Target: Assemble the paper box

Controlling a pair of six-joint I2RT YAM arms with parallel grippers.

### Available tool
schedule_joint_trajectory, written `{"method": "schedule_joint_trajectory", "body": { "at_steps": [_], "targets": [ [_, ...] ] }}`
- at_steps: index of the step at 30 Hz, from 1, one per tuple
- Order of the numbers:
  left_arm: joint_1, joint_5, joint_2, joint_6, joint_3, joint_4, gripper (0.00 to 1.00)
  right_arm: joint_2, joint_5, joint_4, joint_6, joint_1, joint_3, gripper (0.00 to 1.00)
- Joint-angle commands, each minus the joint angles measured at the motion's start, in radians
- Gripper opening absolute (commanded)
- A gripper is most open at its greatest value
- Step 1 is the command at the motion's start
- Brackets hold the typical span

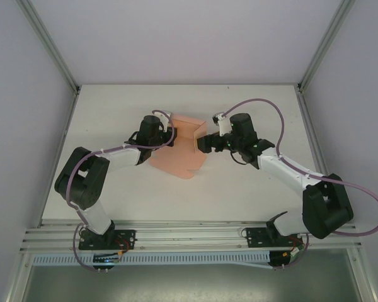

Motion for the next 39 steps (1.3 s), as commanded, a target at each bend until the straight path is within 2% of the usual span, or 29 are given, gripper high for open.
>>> {"method": "schedule_joint_trajectory", "body": {
  "at_steps": [1,9,19,26,30,33,38,39],
  "targets": [
    [-0.011,0.008,-0.017,0.019,-0.008,0.037,0.0,-0.026,-0.073,0.031,0.012,0.011,0.012,0.89],
    [-0.01,0.027,-0.061,0.008,0.003,0.02,0.0,0.036,0.039,0.001,0.01,0.023,0.031,0.87],
    [-0.015,0.0,-0.089,-0.004,-0.001,-0.012,0.0,0.146,0.358,-0.044,0.028,0.091,0.114,0.75],
    [-0.015,-0.068,-0.103,-0.018,-0.008,-0.022,0.0,0.178,0.334,-0.054,0.043,0.121,0.104,0.71],
    [-0.015,0.003,-0.116,0.017,-0.058,0.079,0.0,0.201,0.338,-0.029,0.052,0.121,0.08,0.68],
    [-0.019,0.057,-0.114,0.068,-0.065,0.095,0.0,0.208,0.358,0.044,0.044,0.121,0.057,0.62],
    [-0.027,0.147,-0.12,0.086,-0.088,0.152,0.0,0.254,0.364,0.083,-0.007,0.119,0.09,0.61],
    [-0.027,0.156,-0.119,0.085,-0.087,0.157,0.0,0.266,0.385,0.091,-0.01,0.117,0.095,0.57]
  ]
}}
